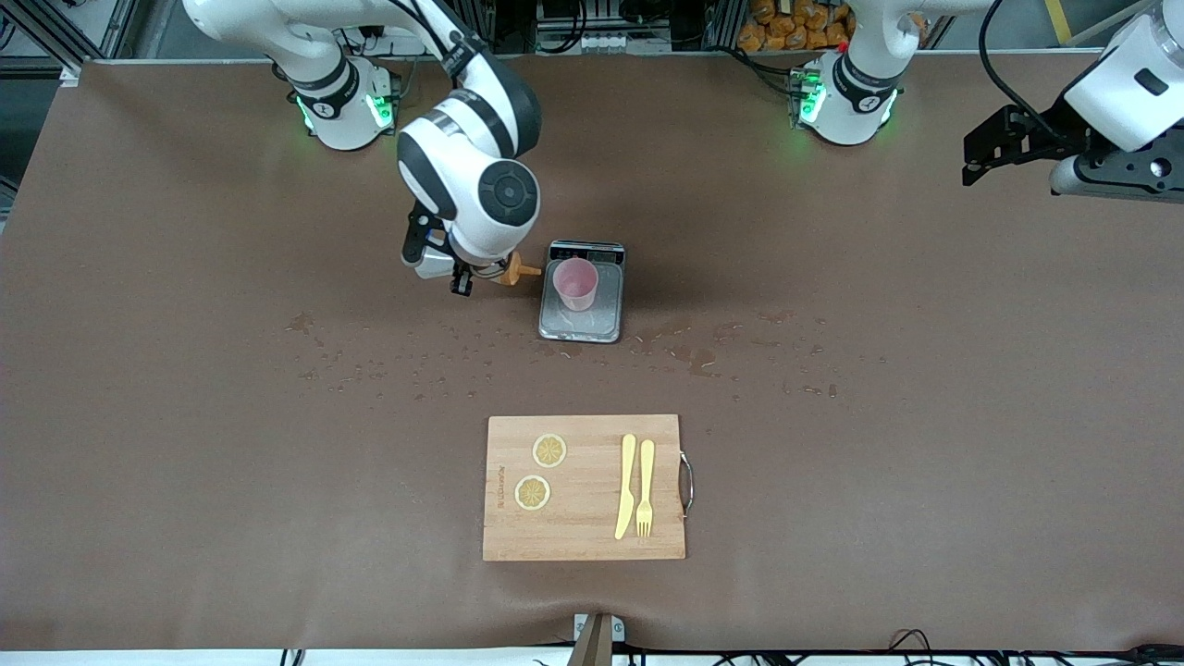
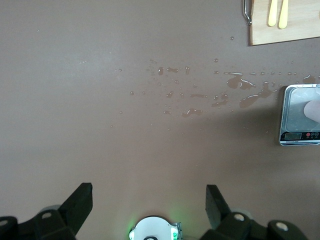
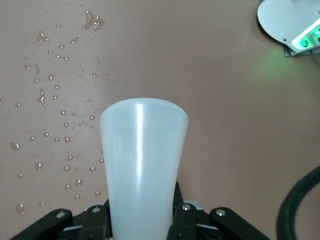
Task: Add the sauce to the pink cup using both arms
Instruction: 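Tilt the bottle over the cup and squeeze sauce in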
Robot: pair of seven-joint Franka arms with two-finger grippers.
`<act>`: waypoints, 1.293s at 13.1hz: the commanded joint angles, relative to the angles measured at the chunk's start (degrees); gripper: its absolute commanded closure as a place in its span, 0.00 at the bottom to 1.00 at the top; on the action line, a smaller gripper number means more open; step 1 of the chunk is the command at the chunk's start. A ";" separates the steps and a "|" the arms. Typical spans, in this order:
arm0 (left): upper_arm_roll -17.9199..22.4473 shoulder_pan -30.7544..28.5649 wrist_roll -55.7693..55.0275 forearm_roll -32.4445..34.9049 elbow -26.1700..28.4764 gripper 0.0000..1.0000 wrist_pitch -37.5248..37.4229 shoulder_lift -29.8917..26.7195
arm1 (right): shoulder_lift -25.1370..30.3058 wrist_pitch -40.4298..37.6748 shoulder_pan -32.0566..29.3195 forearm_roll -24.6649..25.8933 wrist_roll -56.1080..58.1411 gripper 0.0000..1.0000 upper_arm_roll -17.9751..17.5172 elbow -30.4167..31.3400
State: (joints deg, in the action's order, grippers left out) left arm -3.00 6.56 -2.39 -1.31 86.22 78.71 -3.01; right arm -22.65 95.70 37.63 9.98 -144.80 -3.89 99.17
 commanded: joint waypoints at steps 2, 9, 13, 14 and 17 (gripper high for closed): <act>-0.07 -0.49 -0.77 -0.54 0.00 0.00 -0.93 -0.59 | -6.60 -8.05 2.88 4.52 -3.90 0.65 0.55 -8.89; 0.19 -0.67 0.02 1.23 0.01 0.00 2.58 0.81 | -13.73 -18.70 6.39 7.78 -4.61 0.68 0.73 -17.43; 0.19 -0.49 0.28 1.23 -0.44 0.00 2.50 1.69 | -15.67 -21.69 8.33 8.13 -4.61 0.75 0.81 -21.03; 0.28 -0.67 0.37 1.31 -0.26 0.00 2.50 1.69 | -15.75 -21.78 8.33 8.13 -4.61 0.76 0.81 -21.12; 0.28 -0.67 0.98 1.40 -0.17 0.00 2.50 1.52 | -18.47 -23.44 8.86 8.22 -4.52 0.86 0.81 -24.27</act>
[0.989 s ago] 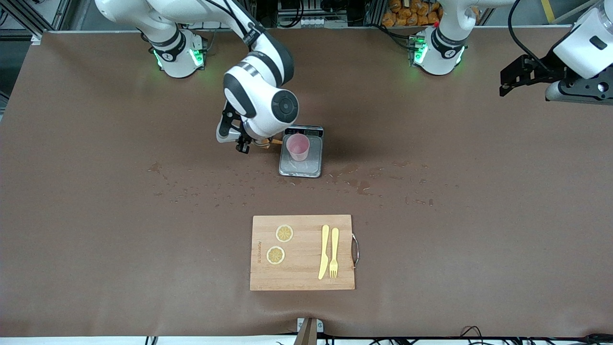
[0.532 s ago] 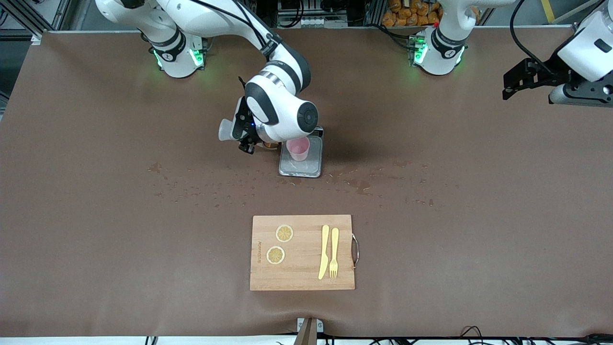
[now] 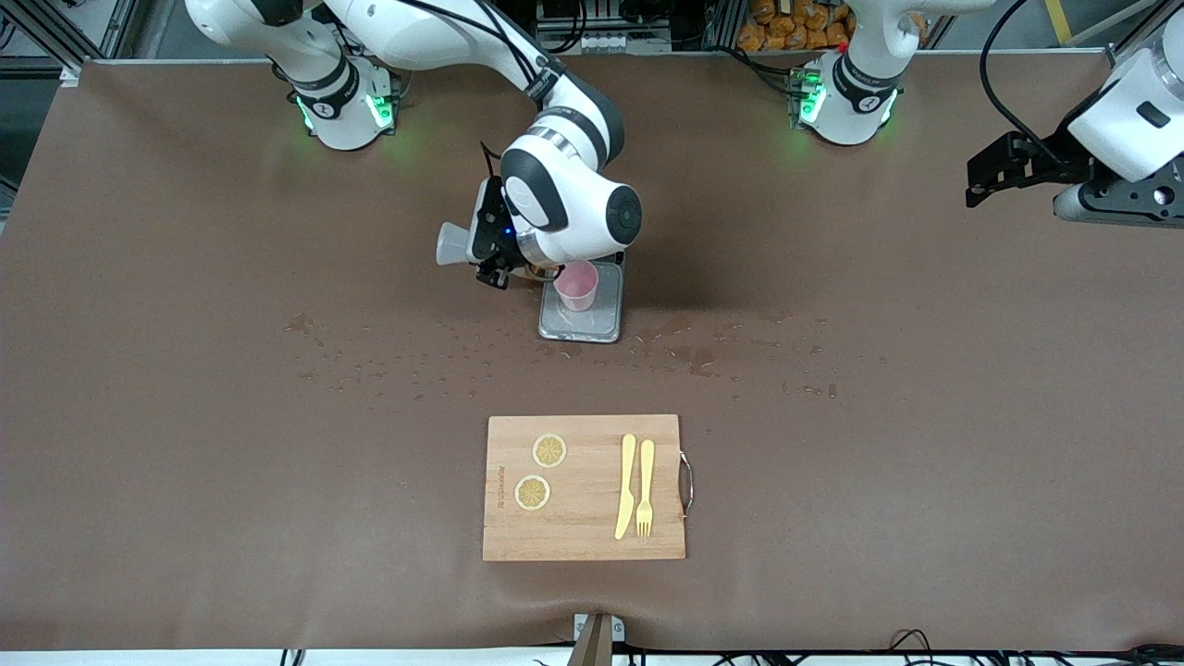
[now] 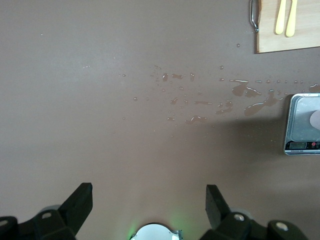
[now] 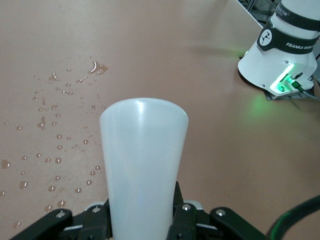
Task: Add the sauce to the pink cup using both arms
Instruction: 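Tilt the bottle over the cup and squeeze sauce in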
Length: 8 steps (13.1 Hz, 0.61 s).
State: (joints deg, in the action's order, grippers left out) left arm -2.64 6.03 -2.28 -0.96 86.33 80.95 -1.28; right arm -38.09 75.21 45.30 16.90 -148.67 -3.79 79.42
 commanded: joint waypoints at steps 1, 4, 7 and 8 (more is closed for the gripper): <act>0.00 -0.14 1.83 0.97 -0.20 0.00 0.26 -0.22 | -4.70 -4.79 1.28 1.29 -0.57 0.88 0.72 -6.36; 0.00 -0.14 2.28 1.05 -0.11 0.00 0.26 -0.31 | -6.12 -6.12 1.72 1.38 -0.31 0.92 0.72 -8.48; 0.00 -0.14 2.28 1.05 -0.11 0.00 0.26 -0.39 | -6.73 -6.57 1.63 1.29 -0.13 1.00 0.80 -9.37; 0.00 -0.14 2.28 1.05 -0.11 0.00 0.26 -0.39 | -6.65 -6.57 1.46 1.21 0.05 1.00 0.72 -9.46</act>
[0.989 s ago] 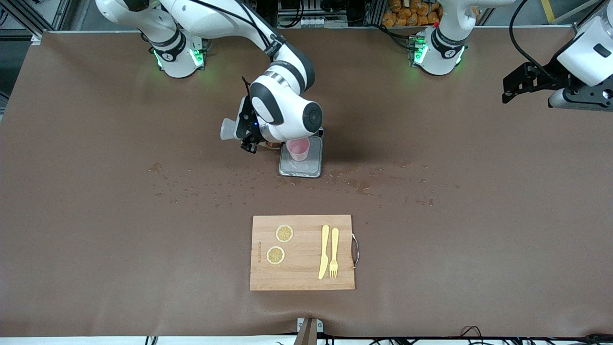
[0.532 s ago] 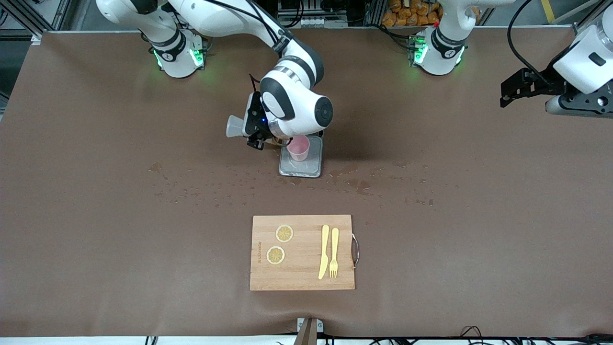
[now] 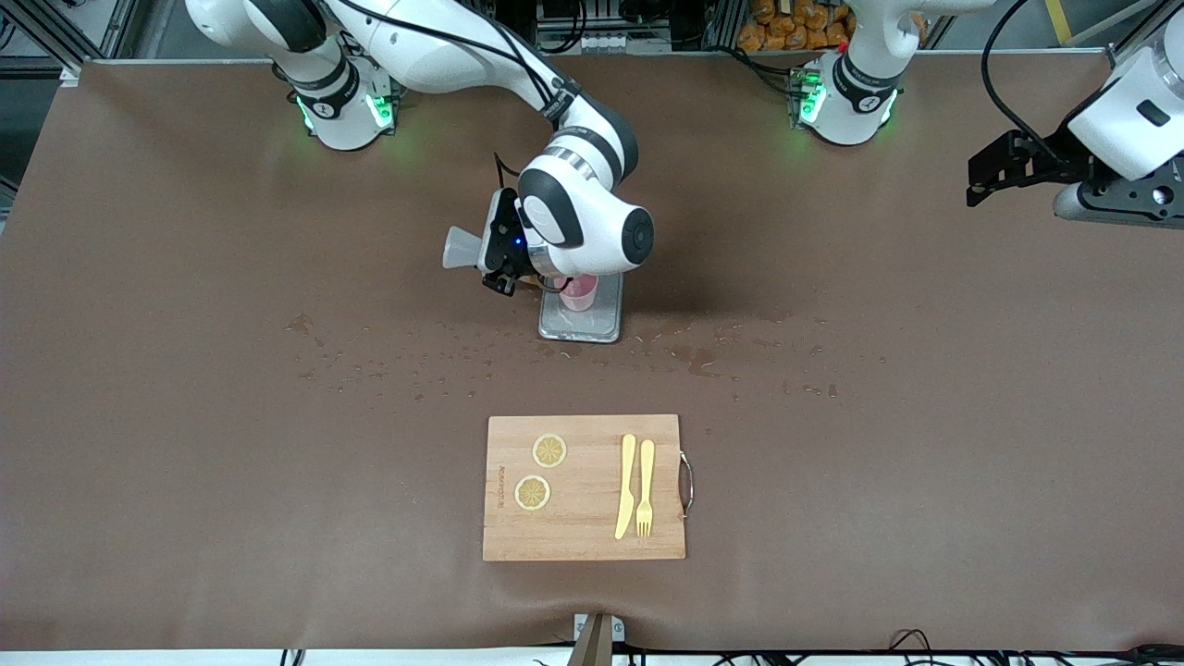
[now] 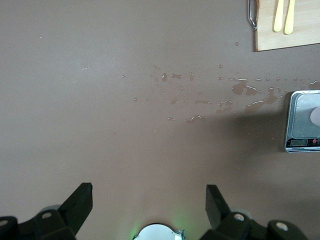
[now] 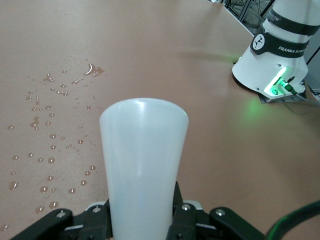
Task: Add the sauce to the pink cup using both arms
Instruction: 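Tilt the bottle over the cup and squeeze sauce in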
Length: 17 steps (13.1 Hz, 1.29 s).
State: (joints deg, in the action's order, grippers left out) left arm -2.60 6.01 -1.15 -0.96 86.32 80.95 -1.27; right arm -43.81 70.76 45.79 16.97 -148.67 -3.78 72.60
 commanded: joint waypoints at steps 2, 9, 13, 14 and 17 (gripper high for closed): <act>-0.04 -0.12 1.15 1.05 -0.10 0.00 0.18 -0.48 | 0.21 -2.12 0.62 0.87 1.80 1.00 0.62 -2.64; -0.04 -0.04 1.06 1.05 -0.10 0.00 0.09 -0.57 | 5.83 3.49 -4.65 -3.61 5.41 1.00 0.18 0.16; -0.22 -0.04 1.06 1.05 -0.10 0.00 0.00 -0.57 | 13.03 9.90 -5.97 -4.49 8.83 1.00 0.09 9.38; -0.22 -0.04 1.06 1.05 -0.10 0.00 0.00 -0.57 | 15.05 11.66 -6.41 -4.49 9.79 1.00 0.09 11.93; -0.48 0.14 0.71 0.96 -0.27 0.00 0.00 -0.57 | 22.95 19.12 -9.04 -6.33 13.39 1.00 0.09 21.33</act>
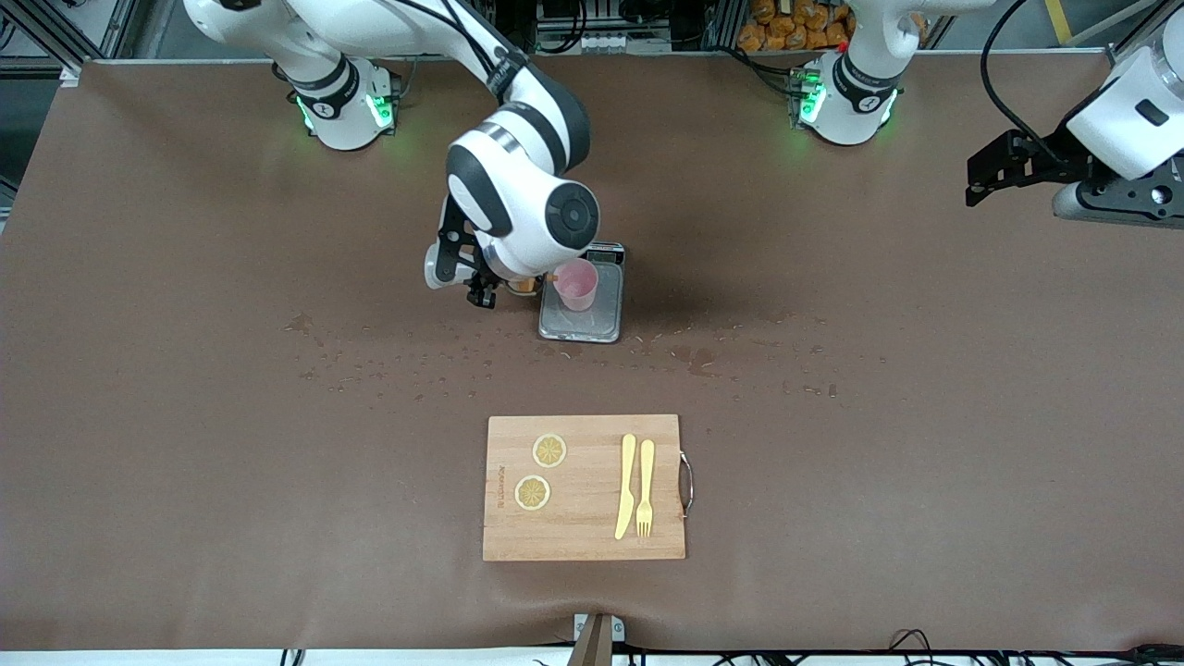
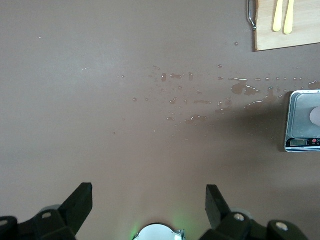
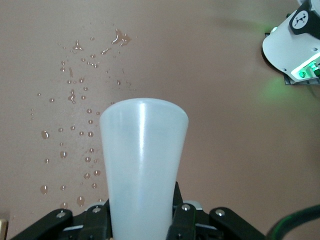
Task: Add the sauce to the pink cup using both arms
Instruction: 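Tilt the bottle over the cup and squeeze sauce in, then carry the bottle back to its spot with the right gripper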
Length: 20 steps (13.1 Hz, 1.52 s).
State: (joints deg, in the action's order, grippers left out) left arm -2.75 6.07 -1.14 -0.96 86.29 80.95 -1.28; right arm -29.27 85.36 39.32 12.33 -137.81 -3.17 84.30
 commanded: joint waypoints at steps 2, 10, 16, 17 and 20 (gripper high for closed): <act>-0.33 0.08 0.62 0.96 -0.24 0.00 0.00 -0.57 | 12.29 8.14 -5.03 -4.40 5.61 1.00 -0.52 13.86; -0.33 0.08 0.97 0.96 -0.15 0.00 0.00 -0.57 | 20.38 12.10 -18.92 -18.55 24.93 1.00 -0.35 20.36; -0.33 0.08 0.97 0.96 -0.15 0.00 0.00 -0.48 | 21.80 15.72 -30.17 -29.10 43.48 1.00 -0.26 25.48; -0.33 -0.01 0.97 0.96 -0.15 0.00 0.00 -0.48 | 21.53 15.72 -31.66 -30.07 45.51 1.00 -0.26 25.57; -0.33 -0.01 0.97 0.96 -0.15 0.00 0.00 -0.48 | 21.18 15.37 -35.96 -34.72 52.88 1.00 -0.17 26.00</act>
State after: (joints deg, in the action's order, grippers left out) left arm -2.91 6.16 -1.14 -0.96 86.24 80.95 -1.30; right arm -9.91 100.71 6.58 -18.66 -89.42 -2.53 108.31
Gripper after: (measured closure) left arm 0.000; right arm 0.617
